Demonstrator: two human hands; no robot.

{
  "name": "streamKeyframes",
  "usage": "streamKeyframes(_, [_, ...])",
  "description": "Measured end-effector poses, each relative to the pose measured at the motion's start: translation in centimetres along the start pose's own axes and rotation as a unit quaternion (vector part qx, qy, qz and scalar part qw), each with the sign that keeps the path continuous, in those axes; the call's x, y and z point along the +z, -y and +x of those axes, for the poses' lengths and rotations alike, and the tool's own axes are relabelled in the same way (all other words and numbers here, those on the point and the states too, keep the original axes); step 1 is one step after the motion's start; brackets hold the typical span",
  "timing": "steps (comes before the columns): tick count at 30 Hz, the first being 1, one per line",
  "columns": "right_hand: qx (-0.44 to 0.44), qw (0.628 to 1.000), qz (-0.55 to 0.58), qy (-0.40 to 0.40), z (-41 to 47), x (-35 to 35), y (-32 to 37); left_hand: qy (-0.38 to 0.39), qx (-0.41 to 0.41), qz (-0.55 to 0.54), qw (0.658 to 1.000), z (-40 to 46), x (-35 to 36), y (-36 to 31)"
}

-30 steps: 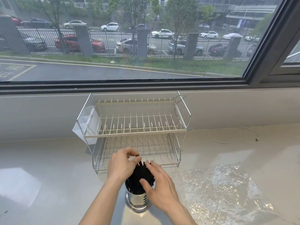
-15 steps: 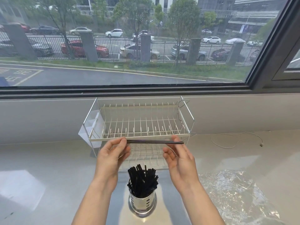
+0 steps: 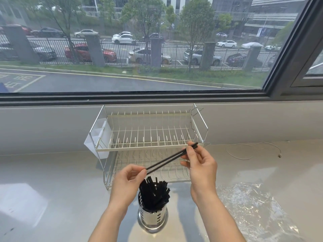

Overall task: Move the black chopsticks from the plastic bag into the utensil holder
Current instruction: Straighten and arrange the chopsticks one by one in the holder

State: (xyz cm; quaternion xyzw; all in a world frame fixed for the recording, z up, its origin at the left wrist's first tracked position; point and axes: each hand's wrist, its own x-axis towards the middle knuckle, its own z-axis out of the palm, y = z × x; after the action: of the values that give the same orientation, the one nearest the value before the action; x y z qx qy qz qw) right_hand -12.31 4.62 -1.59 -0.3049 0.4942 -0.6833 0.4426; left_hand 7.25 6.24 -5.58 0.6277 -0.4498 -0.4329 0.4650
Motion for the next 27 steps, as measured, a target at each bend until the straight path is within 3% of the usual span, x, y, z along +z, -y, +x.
streamKeyframes(3, [-0.079, 0.988, -0.132, 0.02, 0.2, 0.0, -1.0, 0.001, 0.089, 0.184, 0.979, 0.0, -0.1, -0.4])
streamKeyframes(6, [-0.145, 0.934, -0.3, 0.126, -0.9, 0.7, -2.8, -0.005, 0.164, 0.145, 0.976, 0.4, 0.5, -1.3])
streamKeyframes(10, [-0.16, 0.843, -0.455, 0.24, -3.1, 1.0, -6.5, 0.048, 0.186, 0.141, 0.971, 0.7, 1.4, -1.1])
streamKeyframes(13, [-0.173, 0.793, -0.527, 0.253, -3.6, 0.6, -8.9, 0.053, 0.183, 0.213, 0.958, 0.6, 1.6, 0.3])
streamKeyframes(17, [-0.181, 0.768, -0.565, 0.242, -3.9, 0.4, -10.4, 0.06, 0.182, 0.299, 0.935, 0.8, 1.6, 2.7])
streamKeyframes(20, [-0.139, 0.771, -0.566, 0.258, -3.8, -0.1, -10.4, 0.029, 0.177, 0.301, 0.936, 1.0, 1.7, 3.3])
streamKeyframes(22, [-0.124, 0.806, -0.519, 0.255, -3.6, -0.4, -9.8, 0.01, 0.175, 0.284, 0.943, 1.3, 1.7, 3.0])
streamKeyframes(25, [-0.115, 0.873, -0.44, 0.177, -2.7, -1.2, -8.7, 0.004, 0.16, 0.246, 0.956, 2.1, 1.8, 2.2])
streamKeyframes(27, [-0.09, 0.89, -0.427, 0.135, -1.8, -1.7, -8.2, 0.024, 0.151, 0.264, 0.952, 2.8, 2.2, 1.7])
